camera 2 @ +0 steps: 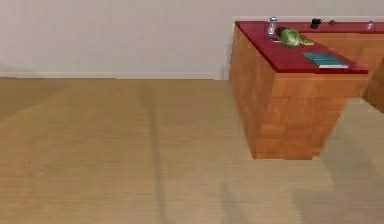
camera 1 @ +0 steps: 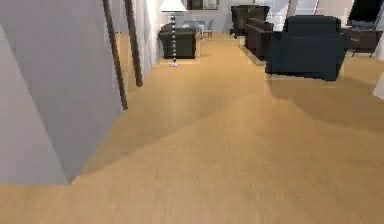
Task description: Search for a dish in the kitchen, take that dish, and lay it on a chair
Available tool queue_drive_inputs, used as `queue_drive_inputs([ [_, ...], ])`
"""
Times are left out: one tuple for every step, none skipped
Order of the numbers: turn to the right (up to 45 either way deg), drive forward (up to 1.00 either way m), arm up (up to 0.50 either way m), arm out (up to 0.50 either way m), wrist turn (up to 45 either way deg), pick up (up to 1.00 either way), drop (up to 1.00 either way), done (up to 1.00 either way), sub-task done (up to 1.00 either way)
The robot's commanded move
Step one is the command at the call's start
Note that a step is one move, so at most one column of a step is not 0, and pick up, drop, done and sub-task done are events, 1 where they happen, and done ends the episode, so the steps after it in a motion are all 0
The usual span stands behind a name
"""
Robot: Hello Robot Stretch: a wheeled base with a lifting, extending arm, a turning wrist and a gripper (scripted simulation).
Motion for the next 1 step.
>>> queue_drive_inputs([
  [0.0, 0.05, 0.00, 0.00, 0.0, 0.00, 0.00, 0.00, 0.00],
])
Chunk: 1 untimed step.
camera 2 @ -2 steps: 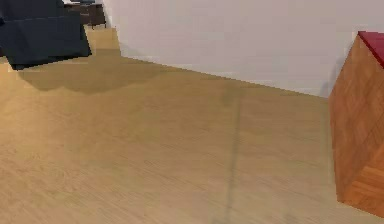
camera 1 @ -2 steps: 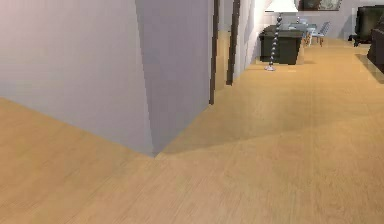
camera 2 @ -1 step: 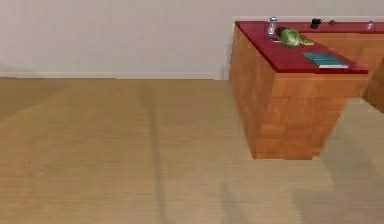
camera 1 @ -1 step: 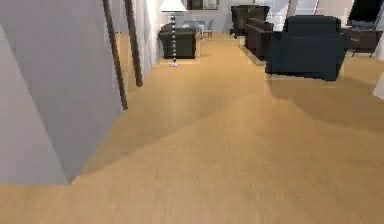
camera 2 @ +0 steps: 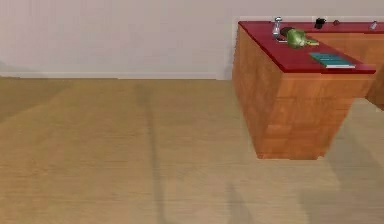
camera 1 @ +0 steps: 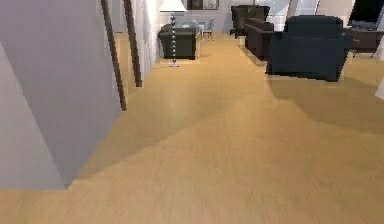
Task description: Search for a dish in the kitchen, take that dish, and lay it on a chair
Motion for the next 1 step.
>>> queue_drive_inputs([
  [-45.0, 0.00, 0.00, 0.00, 0.0, 0.00, 0.00, 0.00, 0.00],
])
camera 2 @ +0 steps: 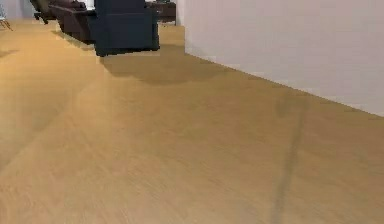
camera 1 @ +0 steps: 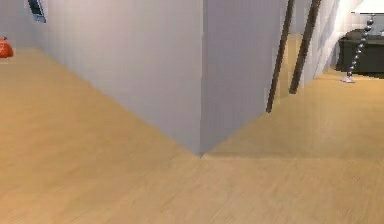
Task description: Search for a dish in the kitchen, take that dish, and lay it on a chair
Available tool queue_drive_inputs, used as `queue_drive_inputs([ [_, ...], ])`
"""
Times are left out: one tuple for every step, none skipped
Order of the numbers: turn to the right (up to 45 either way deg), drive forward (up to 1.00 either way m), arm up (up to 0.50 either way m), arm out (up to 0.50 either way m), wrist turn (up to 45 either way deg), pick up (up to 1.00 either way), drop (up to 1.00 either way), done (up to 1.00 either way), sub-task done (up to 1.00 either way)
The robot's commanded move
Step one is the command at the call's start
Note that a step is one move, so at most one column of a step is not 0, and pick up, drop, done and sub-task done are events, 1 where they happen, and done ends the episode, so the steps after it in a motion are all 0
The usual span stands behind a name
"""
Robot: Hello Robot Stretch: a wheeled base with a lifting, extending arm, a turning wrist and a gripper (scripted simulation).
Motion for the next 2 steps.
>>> queue_drive_inputs([
  [-36.0, 0.00, 0.00, 0.00, 0.0, 0.00, 0.00, 0.00, 0.00],
  [0.0, 0.30, 0.00, 0.00, 0.0, 0.00, 0.00, 0.00, 0.00],
])
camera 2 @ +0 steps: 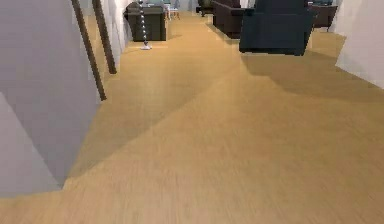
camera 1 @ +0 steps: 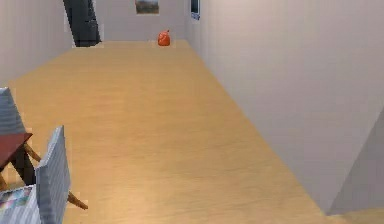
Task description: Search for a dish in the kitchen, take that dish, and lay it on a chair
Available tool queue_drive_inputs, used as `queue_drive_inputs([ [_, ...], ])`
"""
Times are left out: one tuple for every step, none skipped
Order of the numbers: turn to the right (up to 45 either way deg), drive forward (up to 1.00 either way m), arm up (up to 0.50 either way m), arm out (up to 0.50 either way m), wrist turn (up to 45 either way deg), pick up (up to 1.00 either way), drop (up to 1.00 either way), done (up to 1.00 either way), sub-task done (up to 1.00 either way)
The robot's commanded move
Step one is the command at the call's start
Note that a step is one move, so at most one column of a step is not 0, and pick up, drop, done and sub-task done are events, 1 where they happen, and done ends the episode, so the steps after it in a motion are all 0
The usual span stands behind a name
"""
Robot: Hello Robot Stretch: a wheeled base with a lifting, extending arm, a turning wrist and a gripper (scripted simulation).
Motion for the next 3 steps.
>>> queue_drive_inputs([
  [-45.0, 0.00, 0.00, 0.00, 0.0, 0.00, 0.00, 0.00, 0.00],
  [-45.0, 0.00, 0.00, 0.00, 0.0, 0.00, 0.00, 0.00, 0.00],
  [-45.0, 0.00, 0.00, 0.00, 0.0, 0.00, 0.00, 0.00, 0.00],
])
